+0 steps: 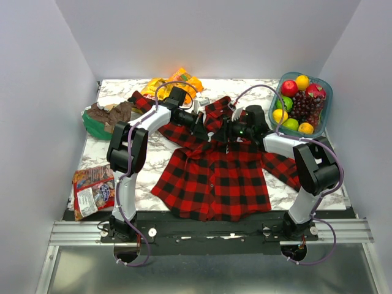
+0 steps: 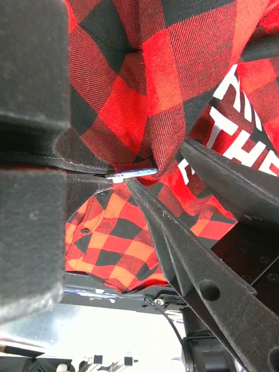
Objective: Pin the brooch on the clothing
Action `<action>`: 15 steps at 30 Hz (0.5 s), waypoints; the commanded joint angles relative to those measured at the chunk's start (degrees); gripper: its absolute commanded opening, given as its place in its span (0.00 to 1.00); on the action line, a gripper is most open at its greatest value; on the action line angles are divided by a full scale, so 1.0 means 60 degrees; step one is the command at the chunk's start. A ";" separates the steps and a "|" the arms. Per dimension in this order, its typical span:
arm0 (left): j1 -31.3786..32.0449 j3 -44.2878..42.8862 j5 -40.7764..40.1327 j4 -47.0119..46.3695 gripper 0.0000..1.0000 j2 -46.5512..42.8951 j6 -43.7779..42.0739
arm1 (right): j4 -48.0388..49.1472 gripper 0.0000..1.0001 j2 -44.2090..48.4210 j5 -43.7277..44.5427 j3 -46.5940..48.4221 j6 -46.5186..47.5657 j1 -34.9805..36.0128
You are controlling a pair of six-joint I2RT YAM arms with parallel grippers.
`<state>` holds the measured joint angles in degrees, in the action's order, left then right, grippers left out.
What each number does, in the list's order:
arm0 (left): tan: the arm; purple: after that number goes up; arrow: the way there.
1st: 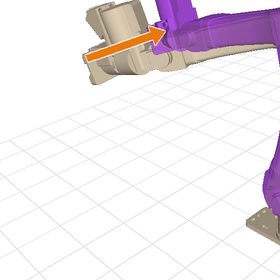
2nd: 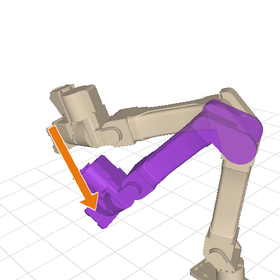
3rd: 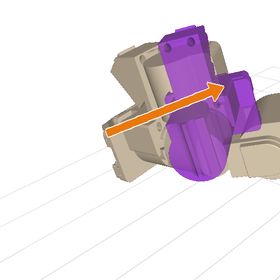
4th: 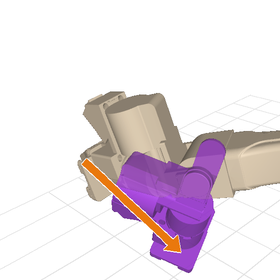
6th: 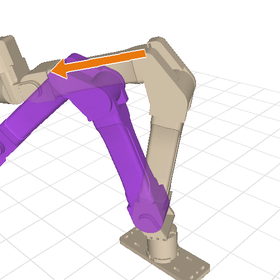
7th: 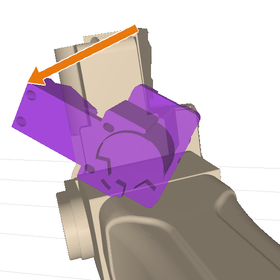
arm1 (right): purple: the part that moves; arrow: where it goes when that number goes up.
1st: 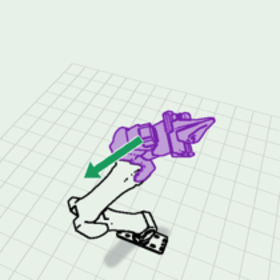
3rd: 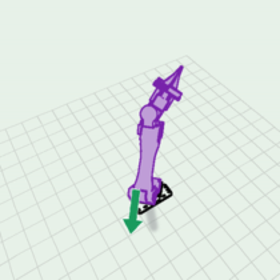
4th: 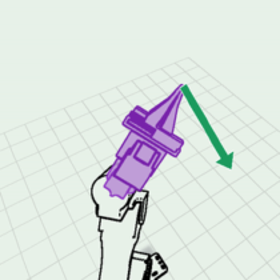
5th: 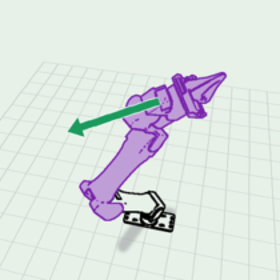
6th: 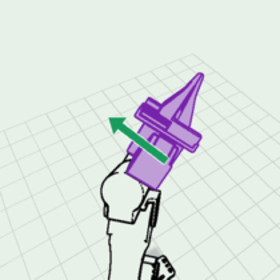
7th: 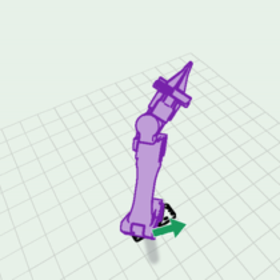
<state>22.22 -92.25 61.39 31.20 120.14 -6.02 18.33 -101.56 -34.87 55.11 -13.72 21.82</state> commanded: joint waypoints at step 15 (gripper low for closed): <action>0.0047 -0.0182 0.0389 0.0278 0.00 -0.0306 0.0022 | 0.0710 0.52 0.0549 0.1901 -0.0264 -0.0336 -0.0063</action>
<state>22.13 -92.25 60.66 30.06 120.14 -6.00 19.00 -100.38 -31.00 54.17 -15.66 22.15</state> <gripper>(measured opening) 0.014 0.525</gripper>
